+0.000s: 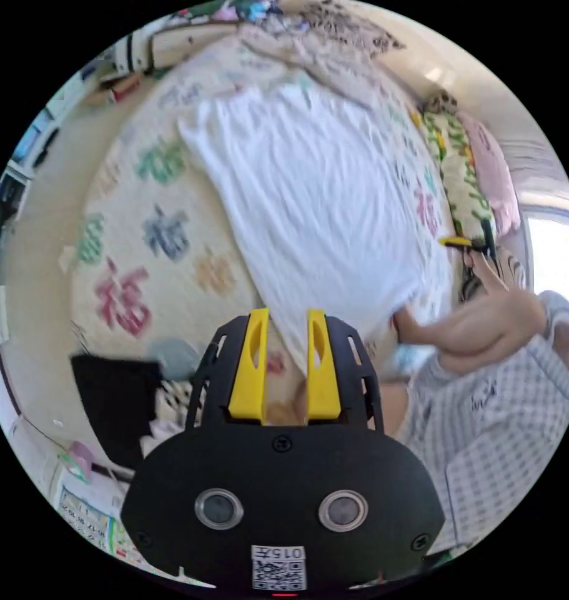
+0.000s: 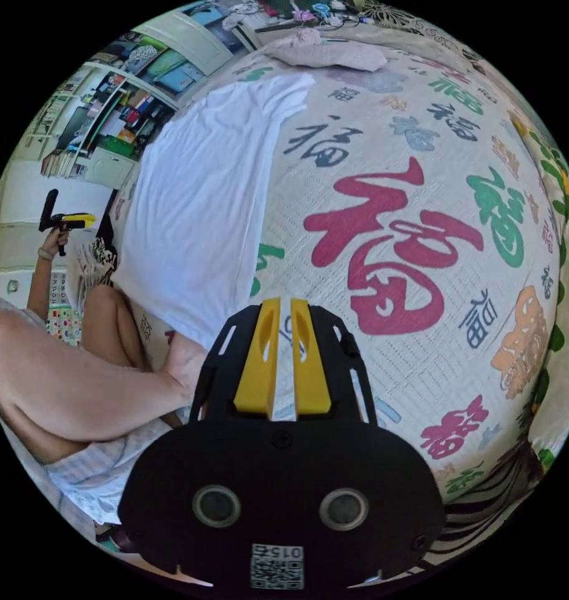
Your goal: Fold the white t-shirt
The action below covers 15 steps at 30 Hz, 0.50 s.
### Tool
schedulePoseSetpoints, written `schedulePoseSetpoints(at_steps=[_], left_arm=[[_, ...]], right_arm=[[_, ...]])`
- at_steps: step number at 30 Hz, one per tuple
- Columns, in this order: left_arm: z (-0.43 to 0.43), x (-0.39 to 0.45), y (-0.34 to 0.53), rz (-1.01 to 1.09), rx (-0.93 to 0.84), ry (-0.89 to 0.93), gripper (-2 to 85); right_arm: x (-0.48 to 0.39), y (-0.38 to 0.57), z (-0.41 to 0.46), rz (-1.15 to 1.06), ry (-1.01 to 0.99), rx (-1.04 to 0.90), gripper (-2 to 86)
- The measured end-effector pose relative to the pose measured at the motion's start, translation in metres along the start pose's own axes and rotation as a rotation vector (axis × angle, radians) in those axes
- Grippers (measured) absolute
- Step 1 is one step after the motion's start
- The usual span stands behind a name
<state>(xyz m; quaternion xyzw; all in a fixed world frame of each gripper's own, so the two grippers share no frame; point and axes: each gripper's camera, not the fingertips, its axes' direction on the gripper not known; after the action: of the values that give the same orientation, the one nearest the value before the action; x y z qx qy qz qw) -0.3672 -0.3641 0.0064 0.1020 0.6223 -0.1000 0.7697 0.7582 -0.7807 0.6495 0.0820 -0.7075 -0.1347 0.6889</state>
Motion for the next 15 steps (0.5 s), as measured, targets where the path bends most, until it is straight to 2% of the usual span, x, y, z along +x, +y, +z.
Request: schedulePoseSetpoints(at_steps=[1, 3, 5, 7, 10, 13, 15], left_arm=[[-0.005, -0.011, -0.013, -0.017, 0.069, -0.009, 9.3], [-0.013, -0.07, -0.057, -0.19, 0.323, 0.073, 9.1], [-0.003, -0.113, -0.079, -0.336, 0.415, 0.181, 8.9], [0.013, -0.138, -0.096, -0.415, 0.434, 0.235, 8.8], [0.04, -0.152, -0.112, -0.418, 0.38, 0.278, 8.5], [0.049, -0.144, -0.103, -0.329, 0.414, 0.287, 8.1], [0.052, -0.125, -0.091, -0.237, 0.434, 0.231, 7.6]], right_arm=[[-0.002, -0.015, 0.001, -0.009, -0.025, 0.031, 2.6], [-0.018, -0.081, 0.005, -0.071, -0.145, 0.154, 2.4], [-0.044, -0.132, 0.01, -0.171, -0.181, 0.225, 2.8], [-0.08, -0.185, 0.019, -0.283, -0.188, 0.259, 4.3], [-0.147, -0.281, 0.043, -0.438, -0.263, 0.233, 6.0], [-0.215, -0.375, 0.08, -0.565, -0.235, 0.157, 6.8], [-0.263, -0.443, 0.119, -0.597, -0.14, 0.082, 7.4]])
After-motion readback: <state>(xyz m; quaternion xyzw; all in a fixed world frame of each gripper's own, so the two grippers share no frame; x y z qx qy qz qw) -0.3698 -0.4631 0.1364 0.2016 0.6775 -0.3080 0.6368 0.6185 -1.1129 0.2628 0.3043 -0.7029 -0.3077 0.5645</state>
